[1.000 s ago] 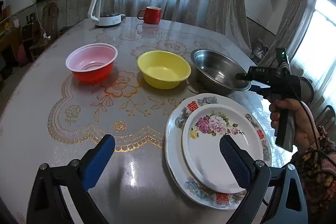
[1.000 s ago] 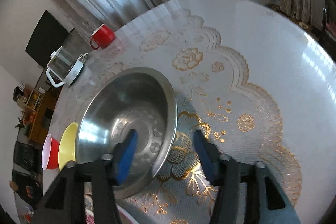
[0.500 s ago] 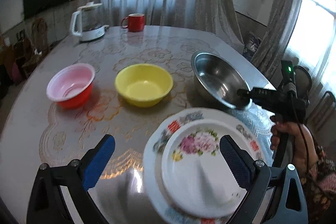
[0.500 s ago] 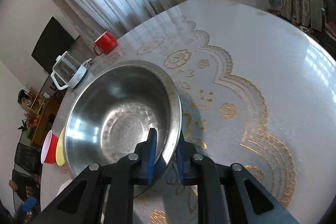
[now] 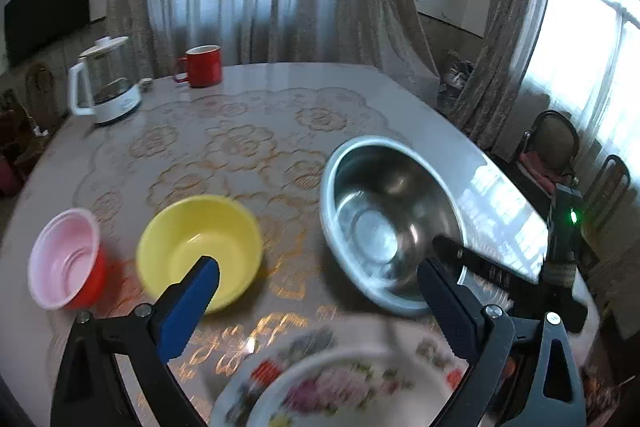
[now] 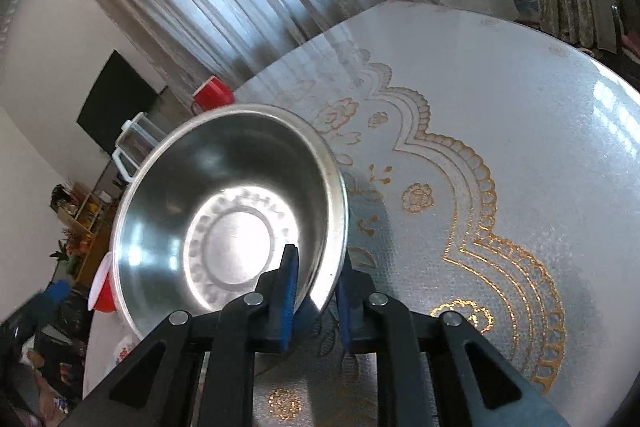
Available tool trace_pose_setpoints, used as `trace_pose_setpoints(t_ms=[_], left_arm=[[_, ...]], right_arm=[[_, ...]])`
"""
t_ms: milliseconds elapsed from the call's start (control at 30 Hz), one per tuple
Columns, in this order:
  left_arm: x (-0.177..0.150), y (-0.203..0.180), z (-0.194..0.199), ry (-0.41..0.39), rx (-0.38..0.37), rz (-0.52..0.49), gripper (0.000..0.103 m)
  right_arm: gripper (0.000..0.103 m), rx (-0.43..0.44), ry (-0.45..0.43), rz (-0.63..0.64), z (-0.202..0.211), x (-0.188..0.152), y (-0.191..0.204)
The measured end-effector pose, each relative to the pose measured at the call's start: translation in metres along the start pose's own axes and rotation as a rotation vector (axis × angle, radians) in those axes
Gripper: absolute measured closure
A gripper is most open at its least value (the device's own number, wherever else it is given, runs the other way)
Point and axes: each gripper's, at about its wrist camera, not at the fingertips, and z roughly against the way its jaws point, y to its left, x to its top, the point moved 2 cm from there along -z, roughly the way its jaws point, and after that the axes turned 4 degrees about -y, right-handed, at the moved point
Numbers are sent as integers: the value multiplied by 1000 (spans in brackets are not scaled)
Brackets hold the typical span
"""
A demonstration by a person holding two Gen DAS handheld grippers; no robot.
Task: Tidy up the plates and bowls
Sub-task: 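Close the left gripper on the steel basin rim while the right gripper lifts it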
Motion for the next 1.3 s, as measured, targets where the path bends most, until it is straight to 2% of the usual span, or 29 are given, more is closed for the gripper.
trace_pose_setpoints(t_ms=[33, 133, 200, 233, 267, 333, 433, 467, 533, 667, 967, 1200, 1300], left_arm=[[5, -4, -10, 11, -12, -2, 4], [15, -5, -36, 69, -19, 15, 14], [17, -6, -50, 103, -24, 28, 23], [18, -8, -56, 114, -22, 32, 34], [18, -9, -61, 125, -31, 37, 39], [17, -13, -70, 146, -44, 38, 44], [11, -19, -79, 168, -33, -5, 60], [9, -21, -80, 173, -38, -11, 68], [5, -25, -80, 167, -38, -42, 75], [1, -27, -78, 139, -14, -111, 83], [-10, -24, -66, 134, -36, -96, 83], [-13, -30, -44, 86, -38, -121, 83], [-16, -33, -32, 68, -60, -117, 83]], right_arm=[[87, 3, -6, 5, 1, 0, 2], [86, -1, -12, 28, 1, 1, 8], [86, 2, -12, 30, 0, 1, 8], [86, 3, -11, 27, 0, 2, 8], [86, 2, -9, 20, -1, 2, 7], [86, 8, -5, 6, 0, 2, 2], [86, 12, 5, -16, 0, 1, -5], [86, 12, 8, -19, 0, 0, -6], [86, 14, 13, -21, -1, 1, -5], [86, 9, 17, -21, -3, 1, -4], [88, 27, -17, -22, 6, -1, -2], [87, 3, -64, 37, 23, -7, 7], [87, -5, -73, 51, 31, -12, 11]])
